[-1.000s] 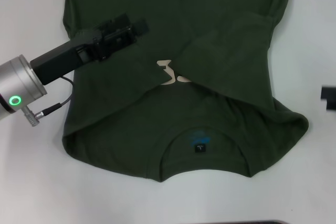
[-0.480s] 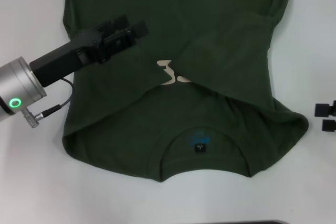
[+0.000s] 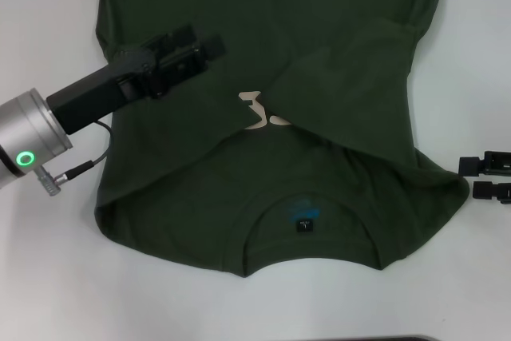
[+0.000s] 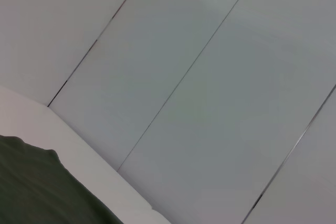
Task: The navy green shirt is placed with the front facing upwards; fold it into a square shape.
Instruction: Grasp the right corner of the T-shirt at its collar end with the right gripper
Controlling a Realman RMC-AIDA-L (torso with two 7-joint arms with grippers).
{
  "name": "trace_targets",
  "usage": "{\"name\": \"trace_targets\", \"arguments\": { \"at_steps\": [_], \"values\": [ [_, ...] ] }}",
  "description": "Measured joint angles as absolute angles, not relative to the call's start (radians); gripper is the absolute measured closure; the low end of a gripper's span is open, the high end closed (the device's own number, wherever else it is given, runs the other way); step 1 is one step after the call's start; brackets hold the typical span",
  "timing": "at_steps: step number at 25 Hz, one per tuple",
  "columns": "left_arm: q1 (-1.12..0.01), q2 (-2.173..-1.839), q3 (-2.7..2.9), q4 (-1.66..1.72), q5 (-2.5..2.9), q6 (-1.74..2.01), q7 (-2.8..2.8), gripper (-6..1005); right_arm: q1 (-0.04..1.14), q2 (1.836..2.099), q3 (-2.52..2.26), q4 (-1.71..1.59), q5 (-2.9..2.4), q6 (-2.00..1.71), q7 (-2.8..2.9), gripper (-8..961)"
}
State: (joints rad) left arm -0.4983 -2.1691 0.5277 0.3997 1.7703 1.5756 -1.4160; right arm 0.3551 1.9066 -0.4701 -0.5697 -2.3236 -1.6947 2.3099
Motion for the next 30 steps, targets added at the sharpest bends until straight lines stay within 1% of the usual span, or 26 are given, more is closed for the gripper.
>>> {"name": "trace_targets", "arguments": {
  "at_steps": [18,29,30],
  "values": [
    [-0.495,-2.169,0.528,0.392,1.770,1.573,-1.401,113,0.390,1.913,-0.483,-0.530,-2.325,-1.637,2.324,59],
    [-0.488,-2.169,0.528,0.390,1.770,1.570,-1.400,114,0.413,1.916,-0.503,-0.515,-2.379,-1.633,2.348,225],
    [-0.487,-2.169,0.528,0.389,1.770,1.568,-1.400,114,0.414,1.916,-0.503,-0.515,-2.379,-1.633,2.350,271]
  ]
}}
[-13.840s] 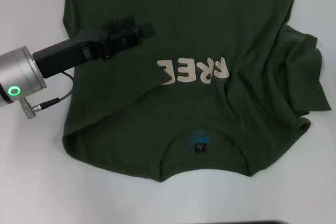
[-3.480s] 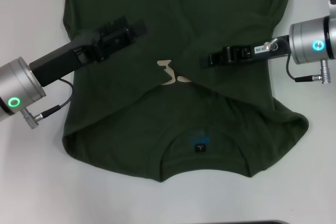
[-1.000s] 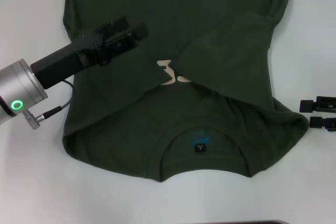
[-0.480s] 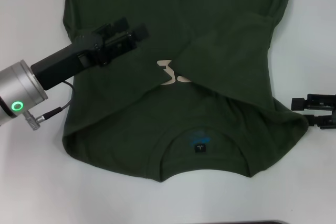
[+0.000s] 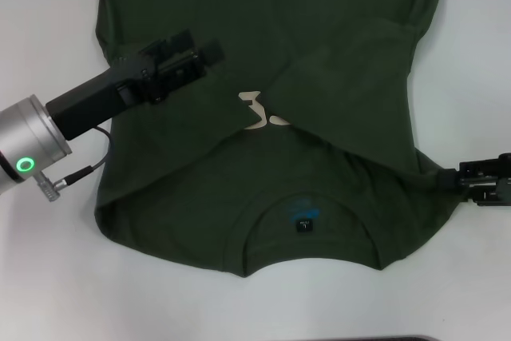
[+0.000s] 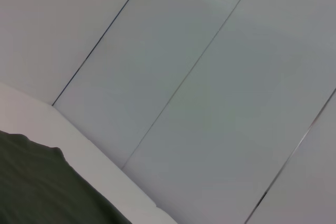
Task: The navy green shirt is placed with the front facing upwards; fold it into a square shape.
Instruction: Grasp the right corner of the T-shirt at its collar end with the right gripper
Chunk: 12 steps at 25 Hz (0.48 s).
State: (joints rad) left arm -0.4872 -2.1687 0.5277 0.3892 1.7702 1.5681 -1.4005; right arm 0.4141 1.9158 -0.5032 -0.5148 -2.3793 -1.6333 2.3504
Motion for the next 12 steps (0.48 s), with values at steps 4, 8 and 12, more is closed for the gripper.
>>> {"name": "trace_targets", "arguments": {
  "at_steps": [4,8,12],
  "values": [
    [-0.487,-2.168,0.528,0.388,1.770,1.564,-1.400,114,0.412,1.916,-0.503,-0.515,-2.379,-1.636,2.360,456],
    [-0.486,-2.167,0.528,0.388,1.770,1.562,-1.398,114,0.402,1.916,-0.503,-0.515,-2.379,-1.642,2.363,536],
    [-0.487,-2.166,0.528,0.388,1.770,1.561,-1.397,114,0.379,1.916,-0.499,-0.519,-2.379,-1.671,2.355,617]
  ]
}}
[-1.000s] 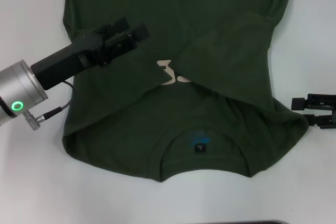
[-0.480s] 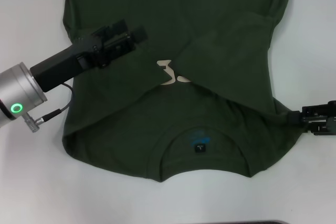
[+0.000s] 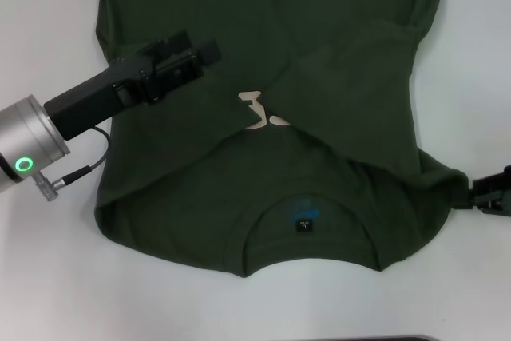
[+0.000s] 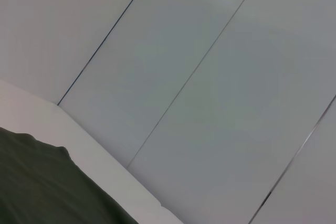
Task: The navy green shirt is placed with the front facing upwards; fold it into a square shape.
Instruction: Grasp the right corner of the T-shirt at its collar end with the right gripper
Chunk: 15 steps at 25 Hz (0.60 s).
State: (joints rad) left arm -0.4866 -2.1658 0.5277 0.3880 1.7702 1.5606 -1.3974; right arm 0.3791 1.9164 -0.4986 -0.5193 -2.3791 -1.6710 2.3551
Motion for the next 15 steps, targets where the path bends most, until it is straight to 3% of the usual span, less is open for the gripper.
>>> {"name": "trace_targets", "arguments": {
  "at_steps": [3,8,15],
  "values": [
    [-0.488,-2.166,0.528,0.388,1.770,1.559,-1.397,114,0.366,1.917,-0.495,-0.524,-2.376,-1.680,2.345,677],
    [-0.490,-2.166,0.528,0.388,1.770,1.558,-1.397,114,0.344,1.918,-0.481,-0.527,-2.369,-1.689,2.313,910],
    [-0.495,-2.166,0.528,0.388,1.767,1.558,-1.397,114,0.339,1.919,-0.443,-0.527,-2.369,-1.707,2.271,941]
  ]
}}
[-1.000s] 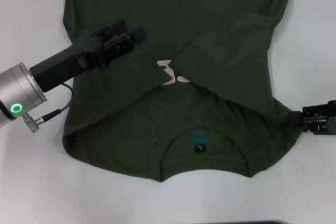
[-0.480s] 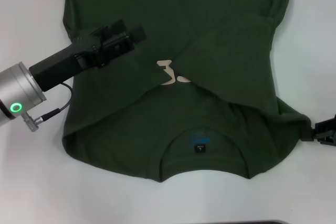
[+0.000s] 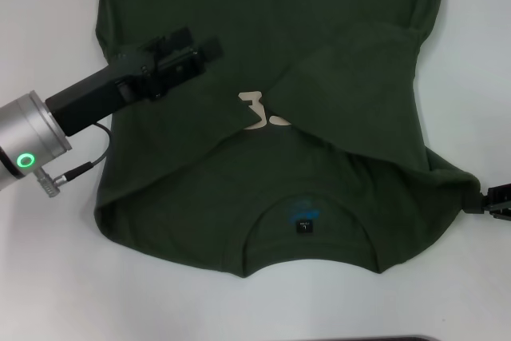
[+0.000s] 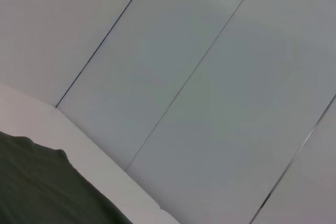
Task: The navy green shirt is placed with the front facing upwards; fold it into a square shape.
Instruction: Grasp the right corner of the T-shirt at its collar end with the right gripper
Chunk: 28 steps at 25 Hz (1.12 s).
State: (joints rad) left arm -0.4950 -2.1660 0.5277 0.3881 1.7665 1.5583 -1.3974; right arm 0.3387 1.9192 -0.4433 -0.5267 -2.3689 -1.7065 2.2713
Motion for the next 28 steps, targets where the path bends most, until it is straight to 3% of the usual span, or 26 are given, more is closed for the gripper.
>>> {"name": "trace_targets", "arguments": {
  "at_steps": [15,26,28],
  "values": [
    [-0.495,-2.166,0.528,0.391,1.759,1.559,-1.397,115,0.271,1.912,-0.443,-0.528,-2.376,-1.707,2.248,941],
    [-0.503,-2.164,0.528,0.394,1.747,1.559,-1.397,115,0.269,1.925,-0.450,-0.528,-2.375,-1.710,2.205,910],
    [-0.503,-2.164,0.528,0.394,1.747,1.559,-1.397,115,0.270,1.924,-0.446,-0.529,-2.375,-1.716,2.200,818]
  ]
}}
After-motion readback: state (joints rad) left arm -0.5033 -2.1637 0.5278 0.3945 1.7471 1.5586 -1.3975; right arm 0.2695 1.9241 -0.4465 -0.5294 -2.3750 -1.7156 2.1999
